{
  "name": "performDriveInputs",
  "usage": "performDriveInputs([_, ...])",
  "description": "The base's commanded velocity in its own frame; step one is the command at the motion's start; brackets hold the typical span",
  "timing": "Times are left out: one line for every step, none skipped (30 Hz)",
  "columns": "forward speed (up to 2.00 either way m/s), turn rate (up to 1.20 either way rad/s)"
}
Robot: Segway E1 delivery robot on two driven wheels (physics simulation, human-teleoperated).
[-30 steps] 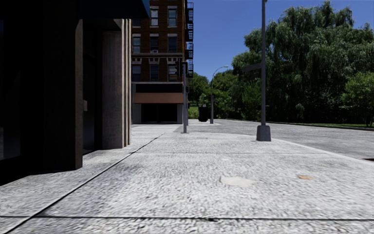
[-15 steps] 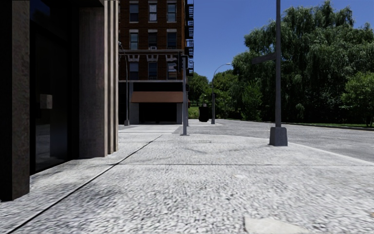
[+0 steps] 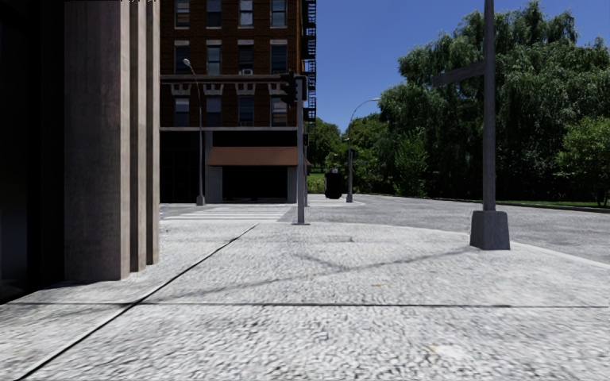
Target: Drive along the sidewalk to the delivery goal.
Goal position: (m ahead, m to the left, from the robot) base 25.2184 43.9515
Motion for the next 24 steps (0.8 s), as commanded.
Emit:
performDriveInputs([2.0, 0.0])
performDriveInputs([2.0, 0.0])
performDriveInputs([2.0, 0.0])
performDriveInputs([2.0, 0.0])
performDriveInputs([2.0, 0.0])
performDriveInputs([2.0, 0.0])
performDriveInputs([2.0, 0.0])
performDriveInputs([2.0, 0.0])
performDriveInputs([2.0, 0.0])
performDriveInputs([2.0, 0.0])
performDriveInputs([2.0, 0.0])
performDriveInputs([2.0, 0.0])
performDriveInputs([2.0, 0.0])
performDriveInputs([2.0, 0.02])
performDriveInputs([2.0, 0.07])
performDriveInputs([2.0, 0.12])
performDriveInputs([2.0, 0.18])
performDriveInputs([2.0, 0.21])
performDriveInputs([2.0, 0.25])
performDriveInputs([2.0, 0.28])
performDriveInputs([2.0, 0.3])
performDriveInputs([2.0, 0.31])
performDriveInputs([2.0, 0.32])
performDriveInputs([2.0, 0.33])
